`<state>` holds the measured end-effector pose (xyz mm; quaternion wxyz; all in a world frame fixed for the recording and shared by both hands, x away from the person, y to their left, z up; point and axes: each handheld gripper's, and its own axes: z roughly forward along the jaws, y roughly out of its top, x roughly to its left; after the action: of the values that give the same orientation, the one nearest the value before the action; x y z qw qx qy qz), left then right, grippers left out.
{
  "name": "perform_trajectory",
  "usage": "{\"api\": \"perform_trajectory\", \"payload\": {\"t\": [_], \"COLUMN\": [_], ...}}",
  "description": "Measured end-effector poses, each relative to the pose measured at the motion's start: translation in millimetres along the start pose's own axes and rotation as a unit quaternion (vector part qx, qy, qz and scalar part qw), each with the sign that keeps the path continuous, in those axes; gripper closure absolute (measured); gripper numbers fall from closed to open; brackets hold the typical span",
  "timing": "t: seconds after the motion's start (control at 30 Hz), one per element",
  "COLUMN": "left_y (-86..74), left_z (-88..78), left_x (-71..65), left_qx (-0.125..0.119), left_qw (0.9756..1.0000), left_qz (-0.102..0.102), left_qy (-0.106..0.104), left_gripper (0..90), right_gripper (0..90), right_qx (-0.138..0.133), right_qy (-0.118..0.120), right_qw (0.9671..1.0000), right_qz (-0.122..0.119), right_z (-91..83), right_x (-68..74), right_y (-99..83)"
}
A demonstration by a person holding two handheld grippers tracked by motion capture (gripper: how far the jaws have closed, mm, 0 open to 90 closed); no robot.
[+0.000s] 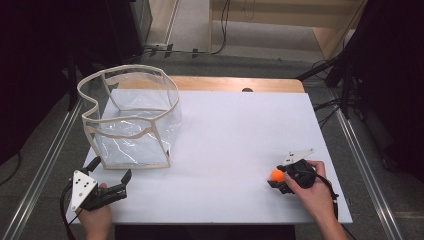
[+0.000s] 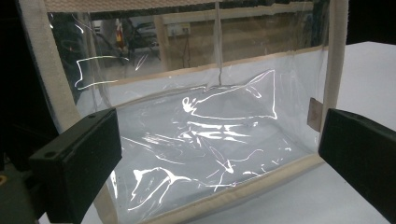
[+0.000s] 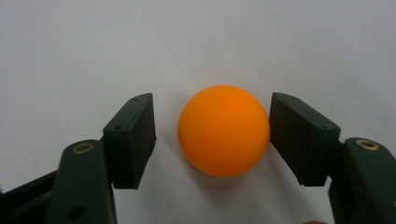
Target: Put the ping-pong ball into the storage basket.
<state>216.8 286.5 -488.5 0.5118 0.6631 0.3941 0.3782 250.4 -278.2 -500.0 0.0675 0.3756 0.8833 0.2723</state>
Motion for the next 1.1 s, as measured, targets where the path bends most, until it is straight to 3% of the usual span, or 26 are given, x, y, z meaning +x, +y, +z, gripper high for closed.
{"api": "perform_trajectory", "payload": {"t": [0.03, 0.07, 0.33, 1.1], "left_y": [0.0, 0.0, 0.0, 0.0], "left_z": [0.0, -0.1, 0.0, -0.2], "left_x": [0.0, -0.1, -0.5, -0.4], "left_qx": [0.0, 0.0, 0.001, 0.002], "left_qw": [1.0, 1.0, 1.0, 1.0], "left_qz": [0.0, 0.0, 0.001, 0.002], "left_qy": [0.0, 0.0, 0.0, 0.0], "left_gripper": [0.1, 0.1, 0.1, 0.1], "right_gripper": [33.7, 39.7, 46.7, 47.5], "right_qx": [0.0, 0.006, 0.006, 0.007], "right_qy": [0.0, -0.004, 0.008, 0.016], "right_qw": [1.0, 1.0, 0.9999, 0.9998], "right_qz": [0.0, -0.003, -0.004, -0.012], "right_z": [0.0, 1.2, 0.1, -4.6], "right_x": [0.0, 0.2, -1.6, -2.3], "right_y": [0.0, 0.3, 1.3, 9.3]}}
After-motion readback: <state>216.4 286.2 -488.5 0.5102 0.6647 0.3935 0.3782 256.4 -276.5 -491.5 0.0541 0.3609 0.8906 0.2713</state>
